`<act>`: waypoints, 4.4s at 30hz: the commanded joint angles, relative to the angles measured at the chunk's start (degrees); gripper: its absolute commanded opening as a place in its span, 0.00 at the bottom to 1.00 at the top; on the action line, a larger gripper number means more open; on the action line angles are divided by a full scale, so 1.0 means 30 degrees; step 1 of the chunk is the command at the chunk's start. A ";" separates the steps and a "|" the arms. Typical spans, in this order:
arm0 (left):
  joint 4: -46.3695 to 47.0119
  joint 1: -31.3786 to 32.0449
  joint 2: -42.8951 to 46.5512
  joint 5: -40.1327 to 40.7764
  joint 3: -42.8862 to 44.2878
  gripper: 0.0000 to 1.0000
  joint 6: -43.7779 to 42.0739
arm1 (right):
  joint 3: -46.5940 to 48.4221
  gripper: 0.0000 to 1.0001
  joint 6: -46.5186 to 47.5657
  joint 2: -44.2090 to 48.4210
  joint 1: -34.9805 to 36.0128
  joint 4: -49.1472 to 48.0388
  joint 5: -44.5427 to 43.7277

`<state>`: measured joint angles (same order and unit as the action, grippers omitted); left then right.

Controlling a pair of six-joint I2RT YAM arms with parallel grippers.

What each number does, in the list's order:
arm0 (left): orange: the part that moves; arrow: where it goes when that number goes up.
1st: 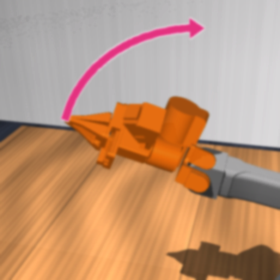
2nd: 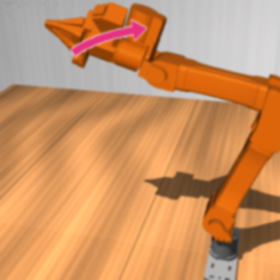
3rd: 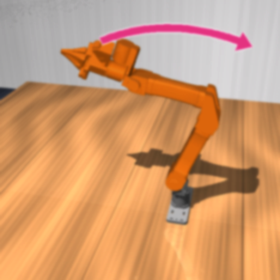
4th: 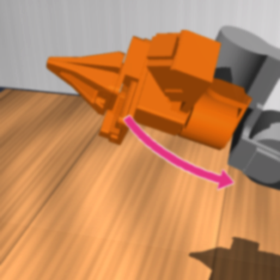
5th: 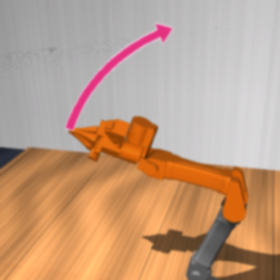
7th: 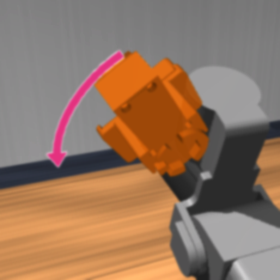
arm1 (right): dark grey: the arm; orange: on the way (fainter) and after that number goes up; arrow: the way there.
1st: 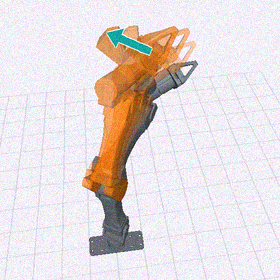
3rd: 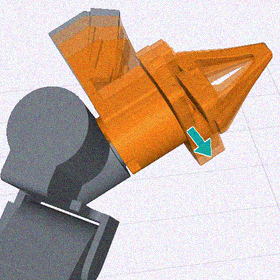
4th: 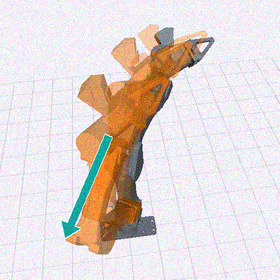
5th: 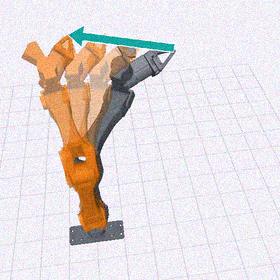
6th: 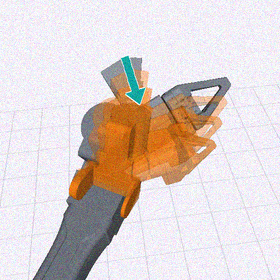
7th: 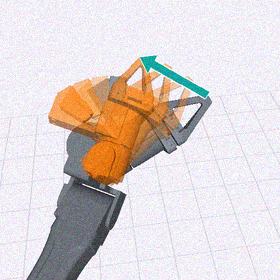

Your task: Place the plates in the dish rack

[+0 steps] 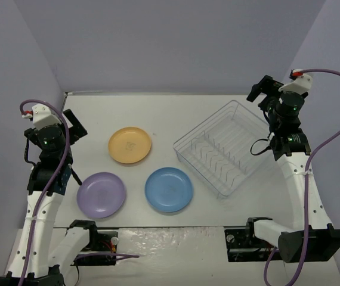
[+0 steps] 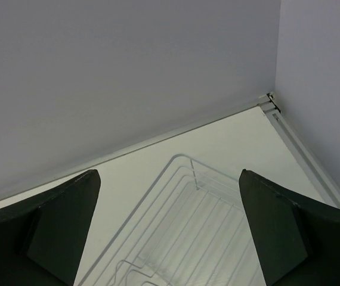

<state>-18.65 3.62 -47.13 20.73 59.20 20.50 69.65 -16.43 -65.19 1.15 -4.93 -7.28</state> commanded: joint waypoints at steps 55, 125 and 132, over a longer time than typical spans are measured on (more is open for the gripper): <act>-0.1649 -0.0113 -0.0670 -0.1899 -0.2661 0.97 0.3297 | -0.6086 0.98 -2.0182 -0.6345 2.5210 1.0354 -1.0158; -0.2862 -0.0151 -0.0538 0.1016 -0.2391 0.97 0.3540 | 0.5137 0.00 1.8207 -0.4123 1.1588 -0.1834 0.3031; -0.2066 -0.0151 -0.1468 0.0800 -0.2500 0.97 0.3578 | 0.6612 0.00 3.0646 -0.3988 0.7066 0.4534 1.0324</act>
<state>-28.40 3.57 -50.15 22.57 50.70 30.79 83.28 50.23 -78.13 25.06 0.77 10.25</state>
